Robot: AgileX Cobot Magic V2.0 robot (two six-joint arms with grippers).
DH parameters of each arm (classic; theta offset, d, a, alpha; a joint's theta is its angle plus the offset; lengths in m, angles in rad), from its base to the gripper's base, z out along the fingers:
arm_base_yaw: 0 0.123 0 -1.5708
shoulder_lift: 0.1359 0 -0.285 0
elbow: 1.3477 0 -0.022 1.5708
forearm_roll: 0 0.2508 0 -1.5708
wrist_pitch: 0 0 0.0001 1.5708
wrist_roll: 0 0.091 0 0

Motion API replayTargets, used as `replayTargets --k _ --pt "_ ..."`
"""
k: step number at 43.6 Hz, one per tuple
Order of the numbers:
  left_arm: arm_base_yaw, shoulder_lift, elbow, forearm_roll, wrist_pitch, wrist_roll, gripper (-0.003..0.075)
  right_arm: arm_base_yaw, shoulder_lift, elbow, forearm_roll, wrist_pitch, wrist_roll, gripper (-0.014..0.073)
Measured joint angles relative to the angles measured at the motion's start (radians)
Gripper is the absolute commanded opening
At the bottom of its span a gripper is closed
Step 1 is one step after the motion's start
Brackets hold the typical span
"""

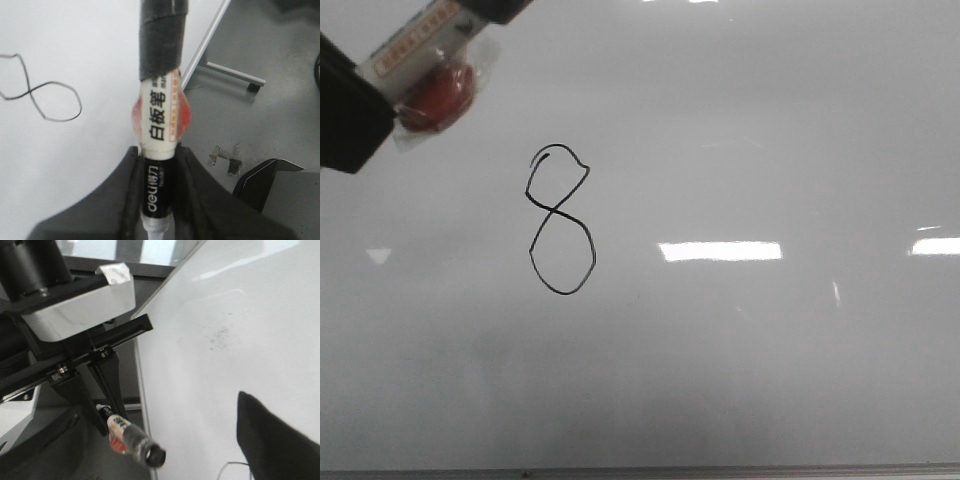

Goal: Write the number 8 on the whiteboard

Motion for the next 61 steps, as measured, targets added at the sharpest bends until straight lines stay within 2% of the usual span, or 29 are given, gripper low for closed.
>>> replayTargets --k 7,14,24,35,46,61 --pt "0.183 0.06 0.0 0.001 0.0 -0.1 -0.0021 -0.14 -0.185 0.159 -0.002 -0.098 0.093 0.0411" --pt "0.37 0.072 0.0 0.002 -0.014 -0.125 -0.0021 -0.279 -0.407 0.374 -0.002 -0.253 0.199 0.022" --pt "0.577 0.072 0.0 0.002 -0.103 -0.128 -0.0021 -0.373 -0.715 0.631 0.0 -0.377 0.296 -0.0069" --pt "0.675 0.072 0.027 -0.047 -0.22 -0.131 -0.0021 -0.374 -0.904 0.755 0.01 -0.389 0.31 -0.0068" --pt "0.722 0.109 0.046 -0.076 -0.253 -0.132 -0.0021 -0.374 -0.914 0.783 0.01 -0.396 0.31 -0.0068" --pt "0.726 0.2 0.046 -0.102 -0.299 -0.132 -0.0021 -0.374 -0.914 0.783 0.011 -0.401 0.31 -0.0068"
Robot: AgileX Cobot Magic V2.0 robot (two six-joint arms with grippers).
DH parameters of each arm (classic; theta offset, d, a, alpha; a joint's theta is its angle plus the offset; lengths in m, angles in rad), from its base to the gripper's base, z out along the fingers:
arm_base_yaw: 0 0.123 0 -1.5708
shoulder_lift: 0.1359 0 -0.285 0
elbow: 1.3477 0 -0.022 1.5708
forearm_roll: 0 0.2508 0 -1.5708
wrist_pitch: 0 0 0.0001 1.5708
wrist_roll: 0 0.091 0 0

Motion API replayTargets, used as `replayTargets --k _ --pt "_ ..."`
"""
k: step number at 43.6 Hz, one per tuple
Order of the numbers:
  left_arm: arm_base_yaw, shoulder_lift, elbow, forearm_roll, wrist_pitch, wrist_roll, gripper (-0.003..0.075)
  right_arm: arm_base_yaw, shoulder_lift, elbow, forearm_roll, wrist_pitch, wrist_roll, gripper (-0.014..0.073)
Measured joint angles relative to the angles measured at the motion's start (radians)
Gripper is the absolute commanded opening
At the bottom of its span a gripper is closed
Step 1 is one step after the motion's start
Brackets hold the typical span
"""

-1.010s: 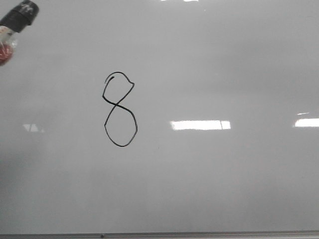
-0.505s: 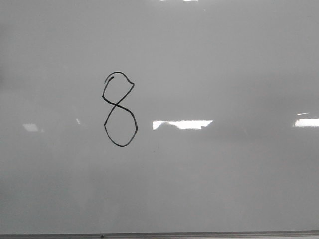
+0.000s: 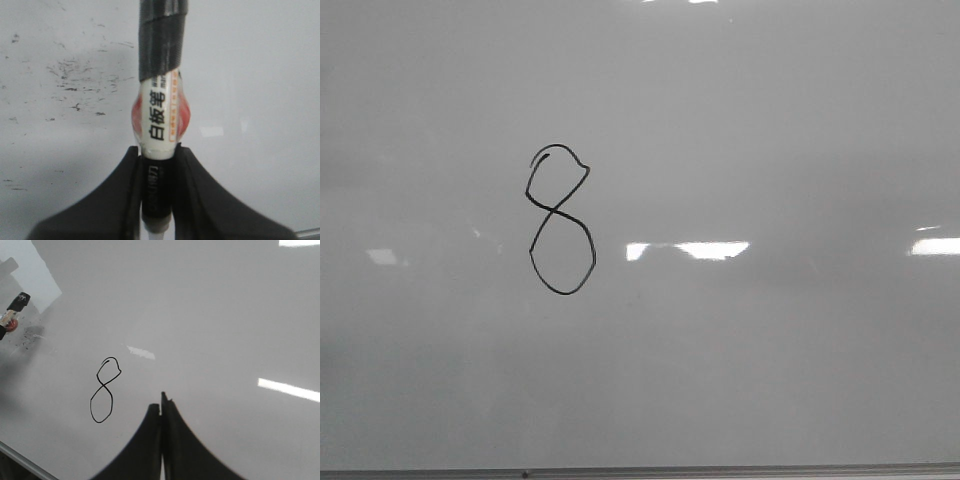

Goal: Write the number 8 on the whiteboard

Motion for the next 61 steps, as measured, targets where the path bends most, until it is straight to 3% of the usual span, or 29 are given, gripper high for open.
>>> replayTargets --k 13,25,41,45,54,61 --pt "0.008 0.092 0.0 -0.008 -0.064 -0.034 -0.0021 0.0 0.0 0.0 0.0 -0.002 0.0 -0.0068" --pt "0.111 0.199 0.0 -0.01 -0.169 -0.071 -0.0021 0.0 0.0 0.0 0.002 -0.002 0.0 -0.0068" --pt "0.113 0.347 0.0 -0.011 -0.279 -0.071 -0.0011 0.0 0.0 0.0 0.003 -0.002 0.0 -0.0068" --pt "0.113 0.361 -0.002 -0.011 -0.288 -0.071 0.0068 0.0 0.0 0.0 0.003 -0.002 0.0 -0.0068" --pt "0.113 0.383 -0.002 -0.011 -0.271 -0.071 0.0365 0.0 0.0 0.0 0.004 -0.002 0.0 -0.0068" --pt "0.115 0.385 -0.002 -0.011 -0.256 -0.071 0.0414 0.0 0.0 0.0 0.004 -0.002 0.0 -0.0068"
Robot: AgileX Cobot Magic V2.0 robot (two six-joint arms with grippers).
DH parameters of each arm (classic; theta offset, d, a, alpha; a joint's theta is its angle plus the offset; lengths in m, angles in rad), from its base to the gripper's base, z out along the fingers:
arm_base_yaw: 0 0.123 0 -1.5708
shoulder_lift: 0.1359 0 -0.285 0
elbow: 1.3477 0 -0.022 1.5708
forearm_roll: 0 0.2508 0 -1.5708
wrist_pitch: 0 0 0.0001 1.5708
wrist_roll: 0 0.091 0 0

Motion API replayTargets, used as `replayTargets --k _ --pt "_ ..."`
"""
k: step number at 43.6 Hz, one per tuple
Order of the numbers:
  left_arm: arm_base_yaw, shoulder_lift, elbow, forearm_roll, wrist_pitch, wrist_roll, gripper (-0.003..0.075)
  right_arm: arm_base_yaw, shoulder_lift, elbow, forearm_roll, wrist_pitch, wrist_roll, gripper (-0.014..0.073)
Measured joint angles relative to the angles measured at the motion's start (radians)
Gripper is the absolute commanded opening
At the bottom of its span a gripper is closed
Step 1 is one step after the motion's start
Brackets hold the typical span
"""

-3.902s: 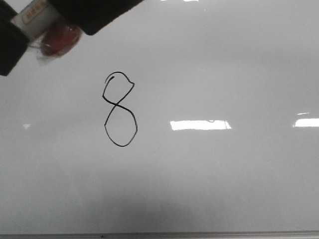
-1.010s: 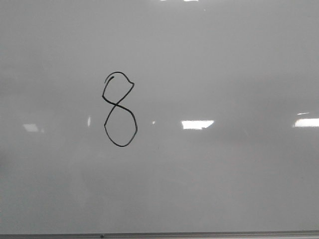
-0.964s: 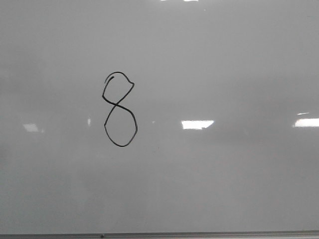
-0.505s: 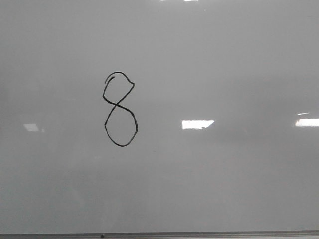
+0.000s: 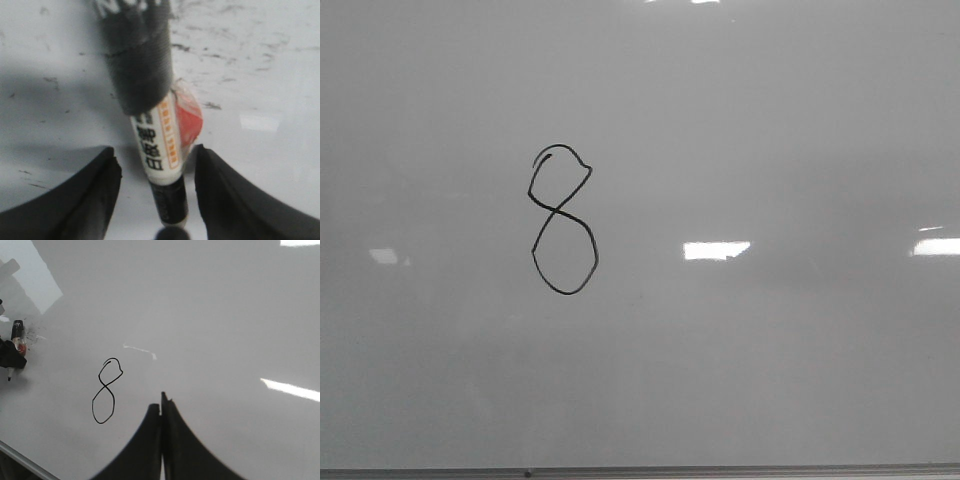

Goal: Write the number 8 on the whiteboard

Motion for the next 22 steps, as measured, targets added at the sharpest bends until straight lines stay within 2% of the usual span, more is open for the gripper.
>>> replayTargets --k 7,13,22 --pt "0.0 -0.004 0.0 0.0 0.008 0.0 0.0417 0.0 0.0 0.0 0.0 0.0 0.0 -0.0068" --pt "0.0 -0.04 0.0 0.027 0.013 0.0 0.0456 0.0 0.0 0.0 0.0 0.0 0.0 -0.0068" --pt "0.004 -0.202 0.0 0.088 0.074 0.0 0.0447 0.0 0.0 0.0 0.0 0.0 0.0 -0.0068"
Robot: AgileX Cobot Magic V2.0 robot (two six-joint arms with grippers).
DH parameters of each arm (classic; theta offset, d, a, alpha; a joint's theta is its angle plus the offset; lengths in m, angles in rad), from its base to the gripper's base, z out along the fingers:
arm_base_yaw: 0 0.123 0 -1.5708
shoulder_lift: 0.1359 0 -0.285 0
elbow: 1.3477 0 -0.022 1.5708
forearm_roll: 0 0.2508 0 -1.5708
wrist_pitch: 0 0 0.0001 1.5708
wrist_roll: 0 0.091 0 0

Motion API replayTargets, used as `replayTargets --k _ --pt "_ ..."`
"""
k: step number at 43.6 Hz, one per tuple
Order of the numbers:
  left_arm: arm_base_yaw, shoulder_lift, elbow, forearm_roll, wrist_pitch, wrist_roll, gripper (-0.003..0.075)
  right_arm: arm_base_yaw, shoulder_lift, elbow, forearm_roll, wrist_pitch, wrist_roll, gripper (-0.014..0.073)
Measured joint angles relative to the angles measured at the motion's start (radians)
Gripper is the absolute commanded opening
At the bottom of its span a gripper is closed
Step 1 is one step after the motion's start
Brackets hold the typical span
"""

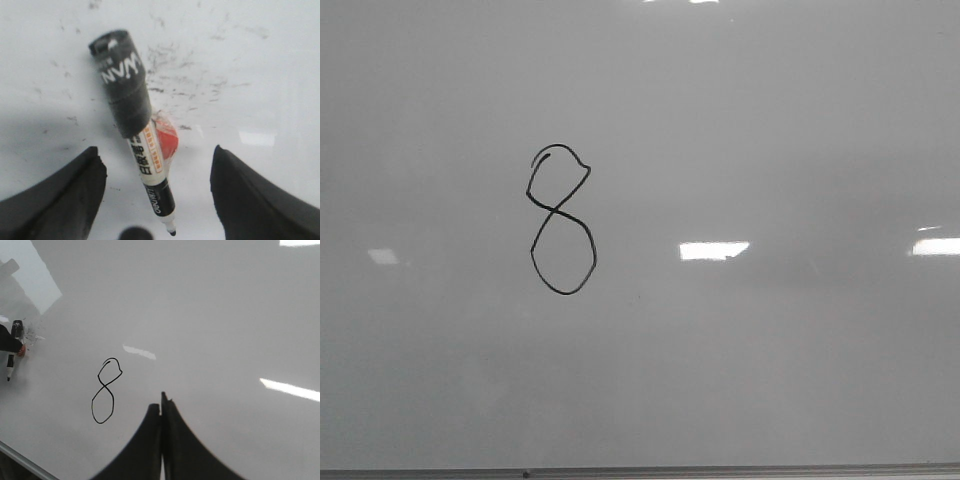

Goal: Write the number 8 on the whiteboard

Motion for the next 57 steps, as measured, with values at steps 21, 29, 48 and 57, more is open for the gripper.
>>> replayTargets --k 21,29,48,57 --pt "-0.098 -0.64 0.118 -0.005 0.178 0.0 -0.0021 0.0 0.0 0.0 0.002 0.0 0.0 -0.0068" --pt "-0.177 -0.9 0.188 -0.055 0.229 0.0 -0.0021 0.0 0.0 0.0 0.002 0.0 0.0 -0.0068" --pt "-0.195 -1.107 0.19 -0.06 0.245 0.0 -0.0021 0.0 0.0 0.0 0.002 0.0 0.0 -0.0068" --pt "-0.195 -1.107 0.19 -0.058 0.25 0.0 -0.0021 0.0 0.0 0.0 0.002 0.0 0.0 -0.0068"
